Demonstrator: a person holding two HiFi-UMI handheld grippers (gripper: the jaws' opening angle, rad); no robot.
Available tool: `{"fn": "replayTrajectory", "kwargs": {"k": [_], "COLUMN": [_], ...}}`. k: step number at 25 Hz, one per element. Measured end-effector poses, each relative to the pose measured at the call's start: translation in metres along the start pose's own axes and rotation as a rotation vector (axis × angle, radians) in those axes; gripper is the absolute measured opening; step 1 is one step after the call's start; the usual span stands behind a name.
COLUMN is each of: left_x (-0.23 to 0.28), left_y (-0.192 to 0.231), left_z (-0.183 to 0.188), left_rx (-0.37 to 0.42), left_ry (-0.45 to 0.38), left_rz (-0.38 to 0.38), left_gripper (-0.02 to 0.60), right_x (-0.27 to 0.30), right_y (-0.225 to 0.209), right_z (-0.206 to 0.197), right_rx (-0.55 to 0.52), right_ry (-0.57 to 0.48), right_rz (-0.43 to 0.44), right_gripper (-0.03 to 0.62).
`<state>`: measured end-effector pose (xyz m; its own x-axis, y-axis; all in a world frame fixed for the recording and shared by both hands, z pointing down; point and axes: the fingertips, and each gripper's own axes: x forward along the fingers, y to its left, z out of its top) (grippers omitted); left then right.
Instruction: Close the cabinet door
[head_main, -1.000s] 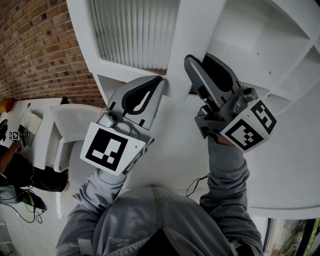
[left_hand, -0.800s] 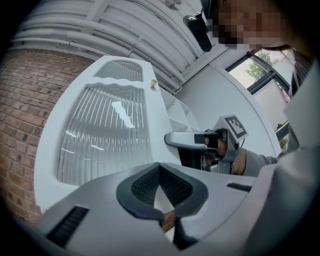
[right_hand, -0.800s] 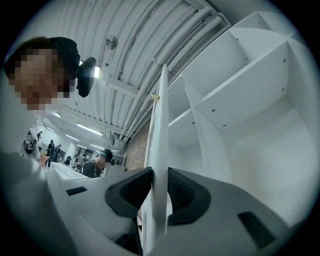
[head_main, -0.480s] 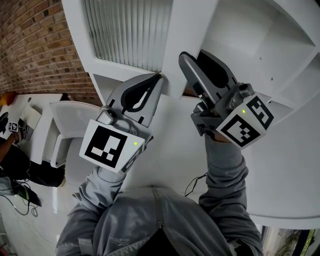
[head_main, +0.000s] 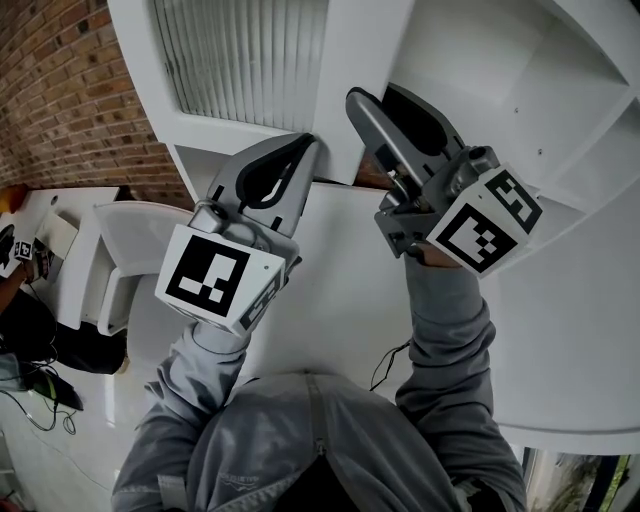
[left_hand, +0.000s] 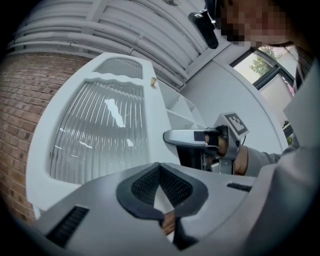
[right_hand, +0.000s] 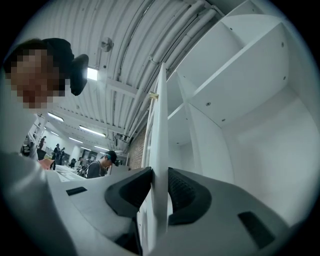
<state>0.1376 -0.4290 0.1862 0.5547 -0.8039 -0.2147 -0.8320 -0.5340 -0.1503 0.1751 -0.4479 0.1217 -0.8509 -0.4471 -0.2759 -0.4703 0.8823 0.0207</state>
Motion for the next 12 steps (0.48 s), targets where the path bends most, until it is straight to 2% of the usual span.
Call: {"fn": "replayTrajectory", "kwargs": {"k": [12], "left_x": [0.011], "left_y": [-0.002], "left_z": [-0.018], "left_rx": [-0.018], "left_ry": [0.019], "left_rz": [-0.060], "left_gripper": [0.003], "right_x": [-0.004], "right_y": [-0.009], "right_z": [-0.007], "right_rx": [0.004], "right_ry": [0.000], "right_rz": [-0.043], "right_gripper": [0.123]}}
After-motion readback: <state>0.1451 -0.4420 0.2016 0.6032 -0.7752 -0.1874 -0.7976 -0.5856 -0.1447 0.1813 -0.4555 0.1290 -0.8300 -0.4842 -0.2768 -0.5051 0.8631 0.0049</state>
